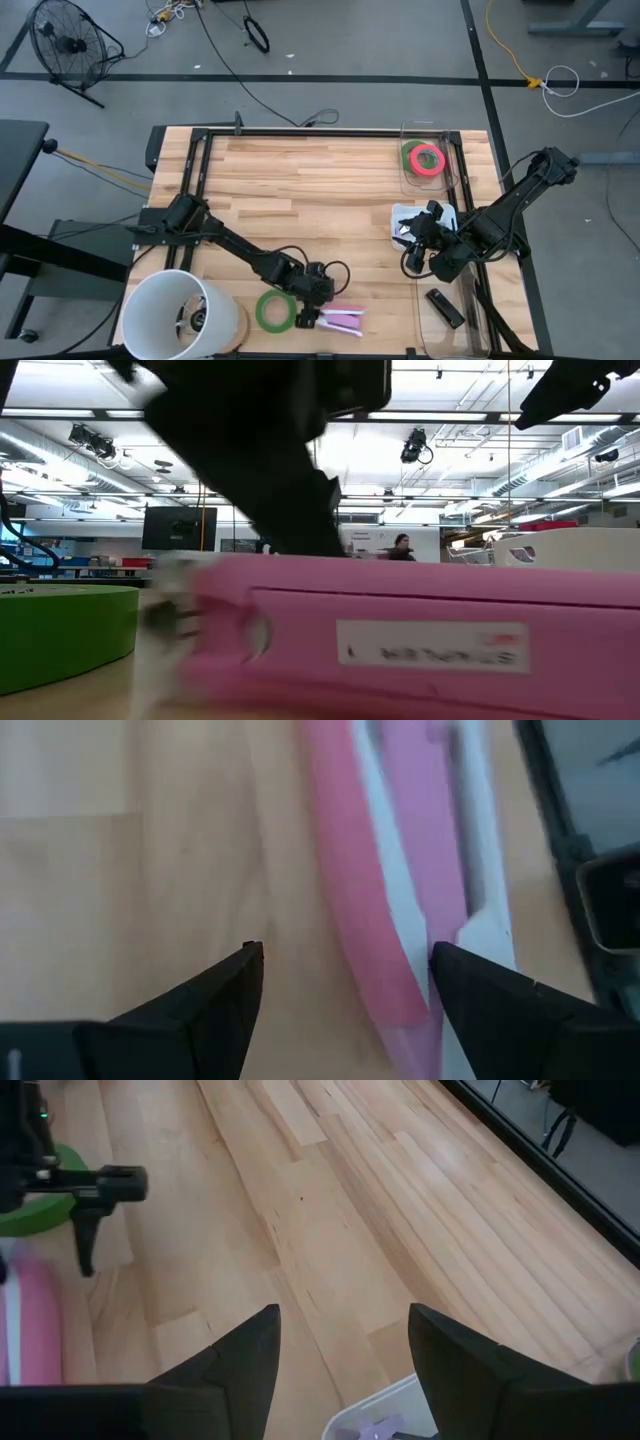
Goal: Pick and place Stapler, Stapler remover, tape
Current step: Put the pink stapler into the bottom transparent bin
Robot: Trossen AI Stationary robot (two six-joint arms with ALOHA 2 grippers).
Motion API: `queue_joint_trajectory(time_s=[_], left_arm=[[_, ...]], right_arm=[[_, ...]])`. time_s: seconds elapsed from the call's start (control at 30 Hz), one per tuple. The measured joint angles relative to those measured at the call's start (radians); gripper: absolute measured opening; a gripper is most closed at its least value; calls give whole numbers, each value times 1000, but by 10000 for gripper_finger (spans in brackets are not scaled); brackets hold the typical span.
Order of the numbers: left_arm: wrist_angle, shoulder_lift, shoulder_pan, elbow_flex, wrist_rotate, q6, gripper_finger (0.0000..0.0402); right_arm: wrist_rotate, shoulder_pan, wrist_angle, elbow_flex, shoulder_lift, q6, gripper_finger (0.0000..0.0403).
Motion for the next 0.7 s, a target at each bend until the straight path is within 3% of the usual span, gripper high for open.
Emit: queue_joint_trajectory(time_s=[0.13,0.4,0.7], left_arm=[[-7,0,0,0,-1,28,296],[38,-2,28,28,-31,-59,296],[64,1,25,155,-87,68,296]], right_arm=[[0,0,0,0,0,0,219],[0,-7,1,0,0,0,220],[0,-19,4,0,0,0,220]])
